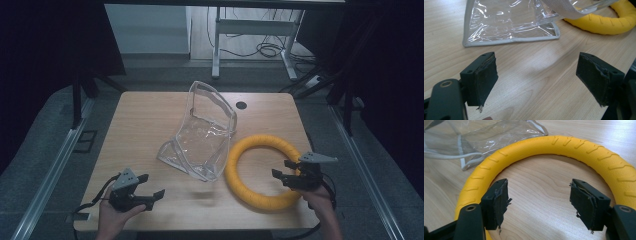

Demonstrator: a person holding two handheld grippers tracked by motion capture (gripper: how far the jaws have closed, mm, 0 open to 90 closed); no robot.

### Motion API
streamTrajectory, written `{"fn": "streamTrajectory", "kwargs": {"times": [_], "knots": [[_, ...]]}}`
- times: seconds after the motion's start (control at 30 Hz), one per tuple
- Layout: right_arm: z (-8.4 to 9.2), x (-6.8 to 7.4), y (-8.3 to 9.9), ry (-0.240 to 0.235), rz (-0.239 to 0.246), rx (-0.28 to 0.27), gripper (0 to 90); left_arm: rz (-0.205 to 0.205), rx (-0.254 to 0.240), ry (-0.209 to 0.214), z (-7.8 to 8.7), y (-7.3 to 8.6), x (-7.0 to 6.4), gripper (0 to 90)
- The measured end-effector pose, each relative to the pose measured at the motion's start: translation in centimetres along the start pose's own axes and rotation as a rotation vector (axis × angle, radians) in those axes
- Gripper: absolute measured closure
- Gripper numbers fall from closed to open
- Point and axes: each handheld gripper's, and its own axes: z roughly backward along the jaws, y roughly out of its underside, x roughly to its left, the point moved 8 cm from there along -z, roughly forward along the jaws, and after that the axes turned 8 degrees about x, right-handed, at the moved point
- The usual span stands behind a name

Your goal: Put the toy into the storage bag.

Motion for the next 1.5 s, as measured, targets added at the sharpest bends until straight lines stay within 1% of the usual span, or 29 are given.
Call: {"fn": "streamTrajectory", "kwargs": {"times": [0.1,0.17,0.23,0.33,0.47,0.5,0.53,0.57,0.63,0.67,0.7,0.73,0.77,0.87,0.93,1.17,1.23,1.3,1.43,1.47,1.5], "knots": [[0.4,0.4,-0.6,-0.005,0.028,0.022,31.2,-0.002,0.005,0.004,-0.1,0.1,-0.1,17.0],[0.5,1.0,-1.0,-0.021,0.053,0.039,31.1,-0.001,0.008,0.008,-0.2,0.1,-0.2,17.1],[0.5,1.5,-1.3,-0.032,0.083,0.067,31.1,-0.001,0.010,0.010,-0.3,0.2,-0.3,17.2],[0.4,2.1,-1.7,-0.040,0.132,0.119,31.1,0.003,0.015,0.027,-0.7,0.2,-0.6,17.1],[0.3,2.8,-2.1,-0.060,0.181,0.176,31.2,-0.001,0.028,0.022,-1.0,0.4,-0.6,17.2],[0.3,2.8,-2.1,-0.060,0.181,0.176,31.2,-0.001,0.028,0.022,-1.0,0.4,-0.6,17.1],[0.1,3.2,-2.2,-0.065,0.200,0.195,31.1,-0.003,0.029,0.021,-1.0,0.4,-0.6,17.2],[0.0,3.4,-2.3,-0.071,0.208,0.204,31.1,-0.004,0.030,0.021,-1.0,0.4,-0.6,17.2],[-0.1,3.6,-2.4,-0.078,0.214,0.212,31.1,-0.003,0.029,0.020,-1.0,0.4,-0.6,17.1],[-0.4,4.2,-2.5,-0.095,0.227,0.230,31.1,-0.004,0.031,0.021,-1.0,0.5,-0.7,17.1],[-0.5,4.4,-2.5,-0.101,0.231,0.239,31.1,-0.004,0.032,0.023,-1.0,0.5,-0.7,17.2],[-0.5,4.4,-2.5,-0.101,0.231,0.239,31.1,-0.004,0.032,0.023,-1.0,0.5,-0.7,17.2],[-0.9,5.0,-2.5,-0.110,0.254,0.266,31.0,-0.006,0.034,0.023,-1.1,0.5,-0.7,17.1],[-1.4,5.7,-2.3,-0.120,0.283,0.306,30.9,-0.010,0.039,0.022,-1.2,0.6,-0.7,17.1],[-1.8,6.3,-2.1,-0.128,0.307,0.345,31.0,-0.014,0.046,0.019,-1.3,0.7,-0.7,17.1],[-2.9,8.3,-0.5,-0.136,0.396,0.527,30.1,-0.014,0.048,0.022,-1.4,0.7,-0.8,17.1],[-3.4,8.8,0.0,-0.134,0.422,0.573,29.9,-0.014,0.048,0.022,-1.4,0.7,-0.8,17.1],[-3.9,9.2,0.6,-0.119,0.438,0.621,29.9,-0.014,0.048,0.022,-1.4,0.7,-0.8,17.1],[-5.0,9.4,1.7,-0.088,0.470,0.706,30.2,-0.016,0.051,0.022,-1.5,0.8,-0.8,17.1],[-5.0,9.4,1.7,-0.088,0.470,0.706,30.2,-0.016,0.051,0.022,-1.5,0.8,-0.8,17.1],[-5.3,9.3,2.0,-0.082,0.479,0.724,30.5,-0.017,0.053,0.022,-1.5,0.8,-0.8,17.1]]}}
